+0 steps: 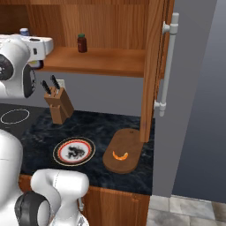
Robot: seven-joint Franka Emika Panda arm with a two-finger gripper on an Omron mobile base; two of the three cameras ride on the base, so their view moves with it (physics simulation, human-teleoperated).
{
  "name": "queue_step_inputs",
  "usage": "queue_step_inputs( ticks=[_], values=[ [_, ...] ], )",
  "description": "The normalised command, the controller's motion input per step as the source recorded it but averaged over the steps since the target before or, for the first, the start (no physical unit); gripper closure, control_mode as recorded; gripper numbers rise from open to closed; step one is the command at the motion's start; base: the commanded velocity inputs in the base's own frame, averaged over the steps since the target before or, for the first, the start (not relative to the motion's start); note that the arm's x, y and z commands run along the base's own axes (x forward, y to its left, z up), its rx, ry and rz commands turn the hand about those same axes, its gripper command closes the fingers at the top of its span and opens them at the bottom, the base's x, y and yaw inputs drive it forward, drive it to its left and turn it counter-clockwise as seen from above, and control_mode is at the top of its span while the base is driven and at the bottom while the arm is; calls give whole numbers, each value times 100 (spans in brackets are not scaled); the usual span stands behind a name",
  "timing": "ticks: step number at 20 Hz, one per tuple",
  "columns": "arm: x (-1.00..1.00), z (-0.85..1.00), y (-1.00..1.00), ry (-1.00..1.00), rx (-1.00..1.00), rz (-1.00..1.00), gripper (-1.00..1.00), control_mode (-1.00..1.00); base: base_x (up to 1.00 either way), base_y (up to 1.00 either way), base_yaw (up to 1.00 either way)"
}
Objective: Pick the shrimp from the plate and place it on the cutting board. Then pick the condiment bottle from the cabinet and place it next to the cutting board.
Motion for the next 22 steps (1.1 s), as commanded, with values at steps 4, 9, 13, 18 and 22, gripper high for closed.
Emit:
queue_step_inputs(
  ticks=[4,9,13,18,22],
  values=[
    [-45,-15,0,-10,0,4,100,-100,0,0,0],
    [-45,-28,0,-8,-2,4,100,-100,0,0,0],
    [-44,-34,0,-5,-4,5,100,-100,0,0,0],
    [-41,-33,0,-4,-4,5,100,-100,0,0,0],
    [-33,-35,0,-1,-4,5,100,-100,0,0,0]
  ],
)
